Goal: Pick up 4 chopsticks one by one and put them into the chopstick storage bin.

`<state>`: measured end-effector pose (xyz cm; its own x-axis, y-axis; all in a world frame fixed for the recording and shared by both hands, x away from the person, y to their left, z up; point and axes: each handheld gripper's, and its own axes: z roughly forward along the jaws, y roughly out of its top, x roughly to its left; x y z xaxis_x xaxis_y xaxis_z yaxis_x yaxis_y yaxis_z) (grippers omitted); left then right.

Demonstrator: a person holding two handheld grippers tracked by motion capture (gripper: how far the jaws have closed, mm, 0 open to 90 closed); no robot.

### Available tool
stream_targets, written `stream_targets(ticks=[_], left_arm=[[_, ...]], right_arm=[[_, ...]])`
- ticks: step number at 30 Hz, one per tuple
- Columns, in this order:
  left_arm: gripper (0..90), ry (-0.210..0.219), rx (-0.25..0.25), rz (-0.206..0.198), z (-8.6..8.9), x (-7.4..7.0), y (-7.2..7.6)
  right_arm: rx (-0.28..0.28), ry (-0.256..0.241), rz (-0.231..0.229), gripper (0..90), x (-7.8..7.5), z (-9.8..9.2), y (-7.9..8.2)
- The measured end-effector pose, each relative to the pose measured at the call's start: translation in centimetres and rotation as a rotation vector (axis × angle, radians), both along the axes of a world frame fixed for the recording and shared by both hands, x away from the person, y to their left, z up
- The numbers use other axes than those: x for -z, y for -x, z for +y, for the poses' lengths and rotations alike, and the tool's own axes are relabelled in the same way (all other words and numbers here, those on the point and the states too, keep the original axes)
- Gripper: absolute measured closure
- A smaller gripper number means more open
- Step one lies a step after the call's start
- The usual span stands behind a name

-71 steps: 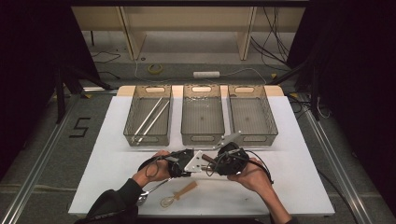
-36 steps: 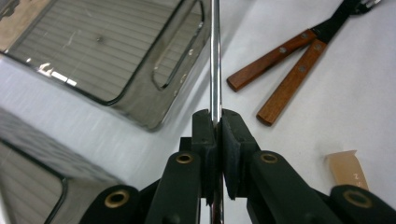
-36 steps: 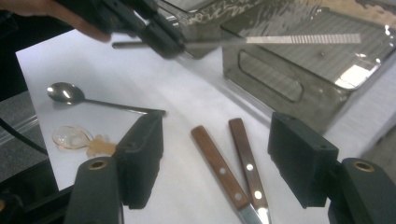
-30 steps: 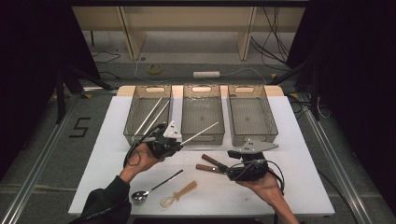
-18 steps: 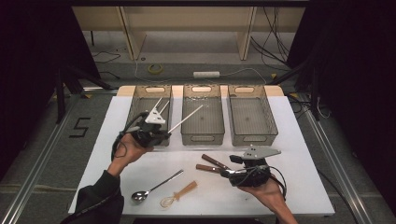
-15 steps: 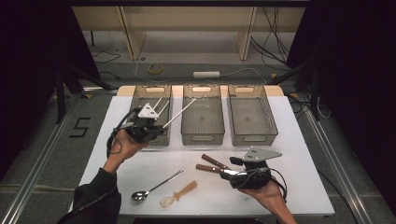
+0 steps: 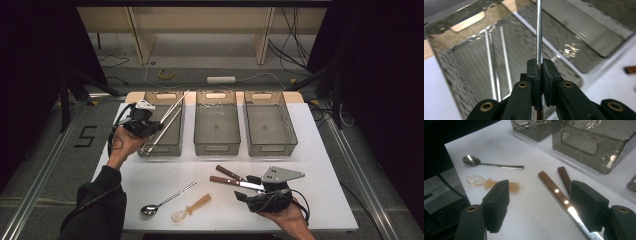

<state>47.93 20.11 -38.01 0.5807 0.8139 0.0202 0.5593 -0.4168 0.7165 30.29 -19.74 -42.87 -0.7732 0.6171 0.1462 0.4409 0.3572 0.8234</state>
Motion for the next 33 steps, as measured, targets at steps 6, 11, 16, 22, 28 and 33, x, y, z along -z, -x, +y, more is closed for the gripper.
stream_targets(ticks=[6, 11, 16, 22, 28, 33], left_arm=[[84.0, -0.005, -0.064, 0.016, 0.6, 0.7, -1.6], [84.1, -0.01, -0.105, 0.039, 1.1, 1.7, -2.8], [84.0, -0.017, -0.134, 0.056, 1.2, 2.5, -3.6], [84.0, -0.013, -0.162, 0.079, 1.4, 3.0, -4.3], [84.0, -0.028, -0.178, 0.093, 1.4, 3.3, -4.8], [83.8, -0.041, -0.178, 0.103, 1.3, 3.7, -5.1]], right_arm=[[-0.009, -0.009, -0.001, 32.2, 0.0, 0.2, 0.4], [-0.012, -0.024, -0.004, 31.4, 0.0, 0.2, 0.5], [-0.012, -0.029, -0.01, 31.1, -0.1, 0.1, 0.7], [-0.015, -0.048, -0.025, 29.8, -0.2, 0.0, 0.8], [-0.016, -0.039, -0.025, 29.7, 0.0, 0.1, 0.9], [-0.02, -0.037, -0.022, 29.8, 0.0, 0.1, 0.9]])
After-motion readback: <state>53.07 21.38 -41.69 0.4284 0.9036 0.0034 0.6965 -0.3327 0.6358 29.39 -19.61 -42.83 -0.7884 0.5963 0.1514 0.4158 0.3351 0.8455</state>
